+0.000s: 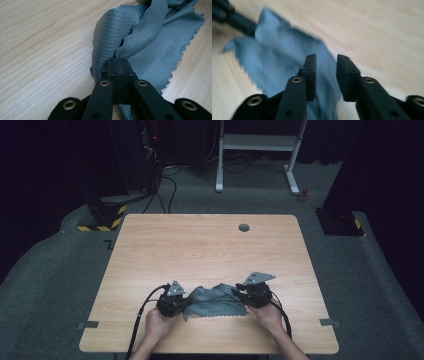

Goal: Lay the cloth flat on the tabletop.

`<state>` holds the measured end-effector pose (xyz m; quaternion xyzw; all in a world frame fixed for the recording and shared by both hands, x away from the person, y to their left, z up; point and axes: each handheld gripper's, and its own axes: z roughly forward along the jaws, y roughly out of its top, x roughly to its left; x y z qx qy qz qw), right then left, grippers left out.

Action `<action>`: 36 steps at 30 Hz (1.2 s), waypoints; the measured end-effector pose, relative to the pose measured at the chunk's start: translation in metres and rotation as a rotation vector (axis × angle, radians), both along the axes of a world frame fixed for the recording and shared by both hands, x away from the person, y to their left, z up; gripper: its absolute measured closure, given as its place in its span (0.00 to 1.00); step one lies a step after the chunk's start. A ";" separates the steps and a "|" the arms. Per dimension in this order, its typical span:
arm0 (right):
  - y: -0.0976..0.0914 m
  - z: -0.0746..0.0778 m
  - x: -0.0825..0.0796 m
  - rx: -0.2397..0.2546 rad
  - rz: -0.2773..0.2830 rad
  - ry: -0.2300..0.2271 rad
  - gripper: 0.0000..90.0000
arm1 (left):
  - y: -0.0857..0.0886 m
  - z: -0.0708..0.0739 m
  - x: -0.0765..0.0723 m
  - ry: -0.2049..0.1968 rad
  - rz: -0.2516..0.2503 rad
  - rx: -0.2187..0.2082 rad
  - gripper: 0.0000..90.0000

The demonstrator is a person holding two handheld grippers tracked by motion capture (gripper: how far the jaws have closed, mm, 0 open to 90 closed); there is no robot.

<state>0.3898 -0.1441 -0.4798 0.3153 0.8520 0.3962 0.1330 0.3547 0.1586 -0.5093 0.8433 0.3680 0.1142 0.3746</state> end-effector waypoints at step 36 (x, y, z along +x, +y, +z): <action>0.017 -0.024 0.032 -0.002 0.006 0.165 1.00 | 0.026 -0.017 -0.009 -0.076 0.139 -0.038 0.80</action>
